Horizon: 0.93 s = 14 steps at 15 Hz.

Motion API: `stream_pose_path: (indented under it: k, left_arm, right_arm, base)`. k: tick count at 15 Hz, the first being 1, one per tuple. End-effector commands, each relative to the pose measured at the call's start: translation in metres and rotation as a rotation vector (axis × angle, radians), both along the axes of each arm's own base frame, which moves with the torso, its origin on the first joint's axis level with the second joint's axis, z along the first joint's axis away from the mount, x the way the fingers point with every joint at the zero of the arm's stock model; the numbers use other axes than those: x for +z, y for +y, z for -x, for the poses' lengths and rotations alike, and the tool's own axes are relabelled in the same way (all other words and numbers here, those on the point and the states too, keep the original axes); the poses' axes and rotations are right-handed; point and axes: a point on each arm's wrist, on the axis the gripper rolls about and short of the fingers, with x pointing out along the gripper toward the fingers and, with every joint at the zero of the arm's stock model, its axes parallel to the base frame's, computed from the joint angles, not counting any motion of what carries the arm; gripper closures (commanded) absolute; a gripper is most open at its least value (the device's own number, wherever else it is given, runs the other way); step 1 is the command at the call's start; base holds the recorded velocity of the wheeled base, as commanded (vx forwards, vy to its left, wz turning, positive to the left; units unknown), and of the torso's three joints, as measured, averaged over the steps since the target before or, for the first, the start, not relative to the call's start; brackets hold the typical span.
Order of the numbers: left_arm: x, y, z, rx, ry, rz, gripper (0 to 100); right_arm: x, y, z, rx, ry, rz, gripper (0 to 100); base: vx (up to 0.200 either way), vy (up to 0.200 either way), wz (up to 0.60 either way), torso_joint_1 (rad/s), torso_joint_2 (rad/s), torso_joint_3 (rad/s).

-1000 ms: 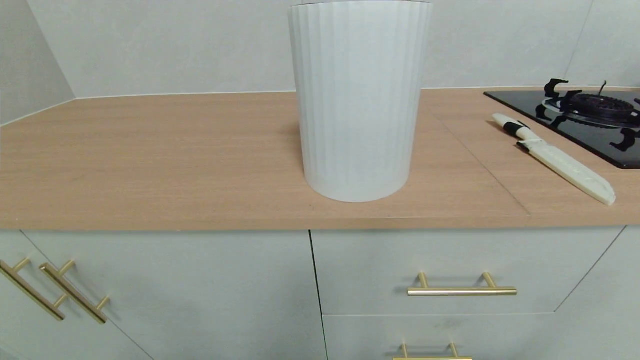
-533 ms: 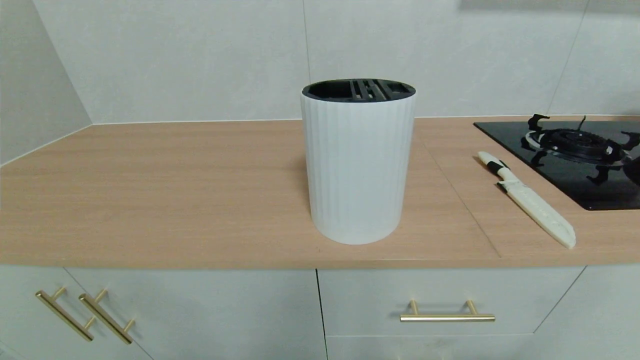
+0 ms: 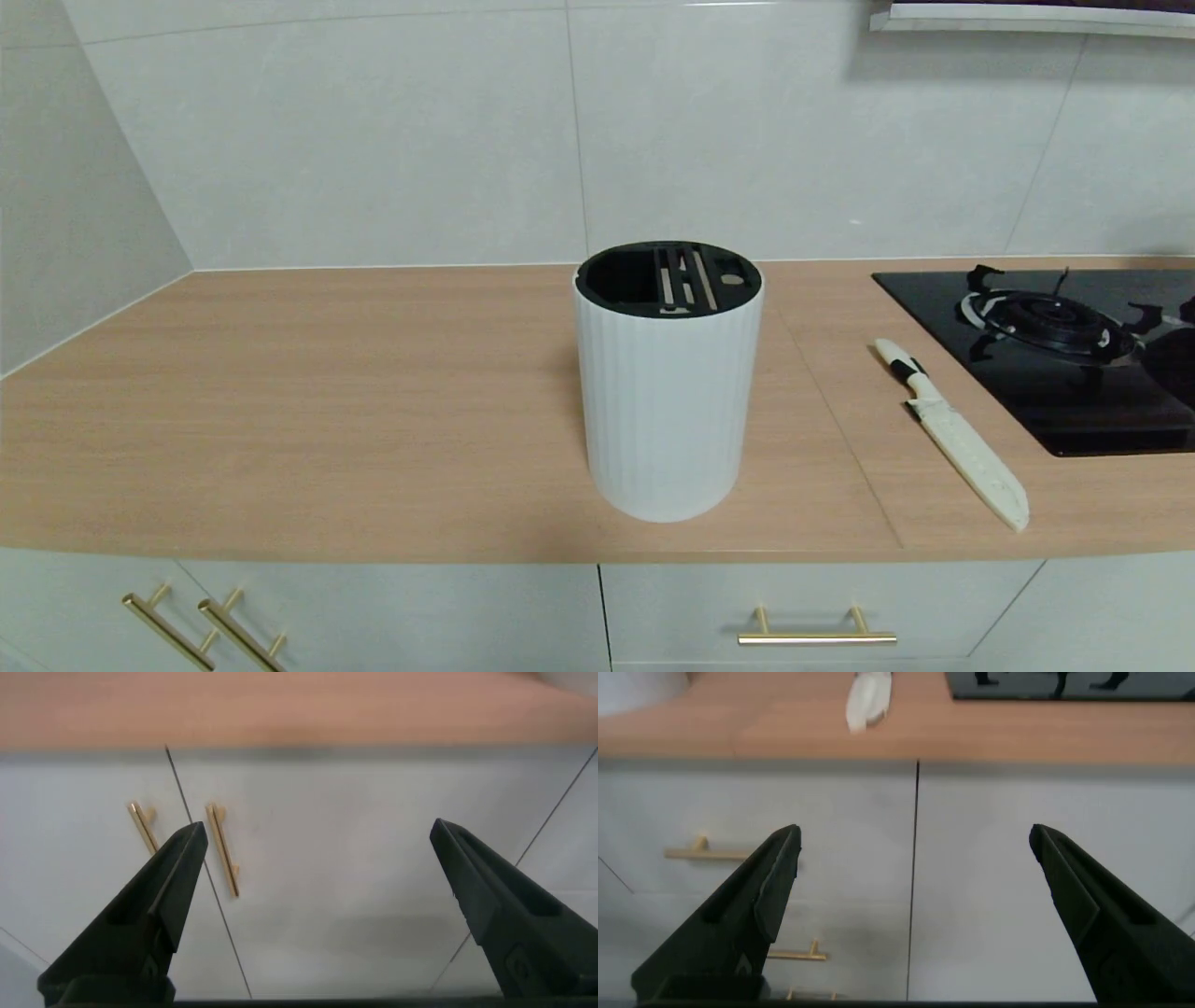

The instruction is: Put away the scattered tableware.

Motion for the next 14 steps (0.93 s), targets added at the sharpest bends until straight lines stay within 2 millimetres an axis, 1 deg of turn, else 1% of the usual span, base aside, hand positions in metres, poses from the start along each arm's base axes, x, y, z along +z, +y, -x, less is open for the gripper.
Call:
stream_pose_path:
  k: [1,9,14]
  left_arm:
    - [0.0,0.0,0.0,0.0,0.001,0.0,0]
    - [0.0,0.0,0.0,0.0,0.001,-0.001,0]
    - [0.0,0.0,0.0,0.002,0.001,0.0,0]
  right_arm:
    - [0.0001,0.0,-0.0001,0.001,0.001,0.0,0]
    - [0.0001,0.0,-0.0001,0.001,0.001,0.0,0]
    - [0.0001,0.0,-0.0001,0.001,0.001,0.0,0]
  base:
    - [0.0,0.0,0.0,0.212,-0.5,-0.281]
    - [0.0,0.0,0.0,0.24,-0.52,-0.291]
    - [0.0,0.0,0.0,0.268,-0.59,-0.315]
